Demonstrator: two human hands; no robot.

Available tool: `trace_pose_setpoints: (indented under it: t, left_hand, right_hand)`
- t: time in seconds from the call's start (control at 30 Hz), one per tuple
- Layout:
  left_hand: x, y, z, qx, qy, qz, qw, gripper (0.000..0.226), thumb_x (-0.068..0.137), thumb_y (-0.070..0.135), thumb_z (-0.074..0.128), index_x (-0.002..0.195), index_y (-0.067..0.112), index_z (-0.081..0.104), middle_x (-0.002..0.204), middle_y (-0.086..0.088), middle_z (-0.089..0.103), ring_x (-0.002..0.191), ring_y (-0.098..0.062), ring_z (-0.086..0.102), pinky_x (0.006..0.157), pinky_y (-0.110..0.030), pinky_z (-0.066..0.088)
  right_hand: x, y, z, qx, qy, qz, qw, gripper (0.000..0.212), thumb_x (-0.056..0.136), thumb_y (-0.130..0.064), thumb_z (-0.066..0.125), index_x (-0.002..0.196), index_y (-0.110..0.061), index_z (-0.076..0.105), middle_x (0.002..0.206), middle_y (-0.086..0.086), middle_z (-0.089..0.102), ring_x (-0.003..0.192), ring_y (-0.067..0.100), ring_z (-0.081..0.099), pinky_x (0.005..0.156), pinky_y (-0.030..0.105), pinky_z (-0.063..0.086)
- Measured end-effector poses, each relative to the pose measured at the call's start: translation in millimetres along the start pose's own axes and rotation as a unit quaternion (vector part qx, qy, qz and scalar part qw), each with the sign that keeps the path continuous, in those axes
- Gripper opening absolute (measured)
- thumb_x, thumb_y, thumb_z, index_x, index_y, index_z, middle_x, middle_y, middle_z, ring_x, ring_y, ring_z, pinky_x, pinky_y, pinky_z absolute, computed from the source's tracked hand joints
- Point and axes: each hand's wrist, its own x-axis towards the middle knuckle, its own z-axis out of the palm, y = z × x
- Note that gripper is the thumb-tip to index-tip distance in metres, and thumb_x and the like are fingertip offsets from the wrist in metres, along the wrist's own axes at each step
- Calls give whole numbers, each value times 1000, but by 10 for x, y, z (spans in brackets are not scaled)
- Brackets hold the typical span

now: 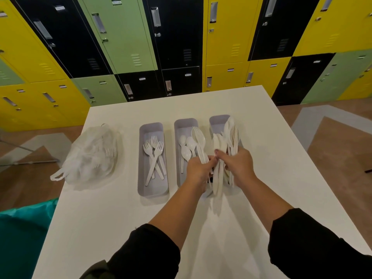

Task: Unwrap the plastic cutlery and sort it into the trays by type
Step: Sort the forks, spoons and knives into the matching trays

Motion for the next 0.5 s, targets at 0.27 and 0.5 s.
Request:
trace_pose_setpoints:
  t: [0.27,0.5]
  left_hand:
    - [34,5,-49,101,-2,67,993,2,88,10,62,89,11,64,83,-9,69,79,-25,69,74,-33,59]
    - [26,-12,-28,195,16,105,975,8,82,6,65,84,-1,65,71,-10,65,63,-21,63,63,-31,56]
  right_hand:
    - [-20,0,11,-14,-64,2,998,17,71,-14,79,83,-7,70,75,6,70,66,18,68,51,22,52]
    - [6,-3,50,-133,-20,-45,990,12,72,-14,72,76,-3,68,70,10,66,62,20,60,59,31,51]
